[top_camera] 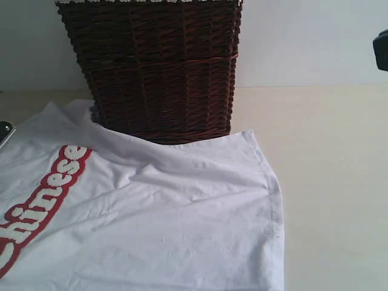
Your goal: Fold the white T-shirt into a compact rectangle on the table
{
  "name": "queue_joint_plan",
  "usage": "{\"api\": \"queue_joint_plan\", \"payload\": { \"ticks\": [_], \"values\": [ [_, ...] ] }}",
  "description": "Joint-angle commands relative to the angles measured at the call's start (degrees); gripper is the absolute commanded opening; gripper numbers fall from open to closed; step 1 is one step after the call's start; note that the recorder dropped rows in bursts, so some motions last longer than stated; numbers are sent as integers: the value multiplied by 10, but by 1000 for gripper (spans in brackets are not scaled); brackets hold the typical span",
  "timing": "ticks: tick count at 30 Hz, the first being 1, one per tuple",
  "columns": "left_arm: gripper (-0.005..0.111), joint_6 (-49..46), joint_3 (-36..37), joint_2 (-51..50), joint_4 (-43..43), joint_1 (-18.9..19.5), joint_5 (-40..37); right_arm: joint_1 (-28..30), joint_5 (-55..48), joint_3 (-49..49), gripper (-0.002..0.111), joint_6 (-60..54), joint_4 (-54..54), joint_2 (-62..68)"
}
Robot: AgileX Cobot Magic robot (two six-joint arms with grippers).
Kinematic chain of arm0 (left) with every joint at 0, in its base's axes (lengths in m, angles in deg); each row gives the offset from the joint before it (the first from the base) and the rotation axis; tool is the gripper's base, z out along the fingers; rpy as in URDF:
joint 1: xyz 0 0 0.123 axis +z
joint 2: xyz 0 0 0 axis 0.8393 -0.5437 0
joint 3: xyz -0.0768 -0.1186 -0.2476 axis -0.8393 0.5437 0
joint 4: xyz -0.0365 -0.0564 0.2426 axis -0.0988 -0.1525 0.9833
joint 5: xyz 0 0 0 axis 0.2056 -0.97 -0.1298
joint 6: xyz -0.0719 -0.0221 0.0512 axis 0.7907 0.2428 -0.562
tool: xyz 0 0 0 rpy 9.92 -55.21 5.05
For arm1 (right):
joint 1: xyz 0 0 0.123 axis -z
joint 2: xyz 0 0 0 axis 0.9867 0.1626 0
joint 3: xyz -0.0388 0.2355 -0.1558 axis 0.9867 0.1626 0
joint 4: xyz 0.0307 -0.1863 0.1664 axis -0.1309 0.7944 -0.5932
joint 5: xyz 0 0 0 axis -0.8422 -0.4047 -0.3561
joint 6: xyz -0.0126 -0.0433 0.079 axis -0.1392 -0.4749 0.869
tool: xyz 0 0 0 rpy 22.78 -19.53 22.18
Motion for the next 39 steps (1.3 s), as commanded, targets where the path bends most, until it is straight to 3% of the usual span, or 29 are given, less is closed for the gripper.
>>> {"api": "queue_joint_plan", "payload": {
  "ticks": [1,9,20,23,35,39],
  "values": [
    [104,-68,-1,2,-15,45,-8,-1,2,4,0,3,5,1],
    [104,-119,-1,-23,-75,57,-5,-1,0,4,0,3,5,1],
    [104,-113,-4,-39,-67,78,-7,-1,6,21,0,-1,19,1],
    [104,-113,-4,-39,-61,76,4,-1,-1,21,10,-32,18,2],
    [104,-113,-4,-39,-63,75,8,-1,-40,21,66,-81,18,72],
    [104,-113,-4,-39,-63,75,8,-1,-40,21,77,-103,16,124]
  ]
}}
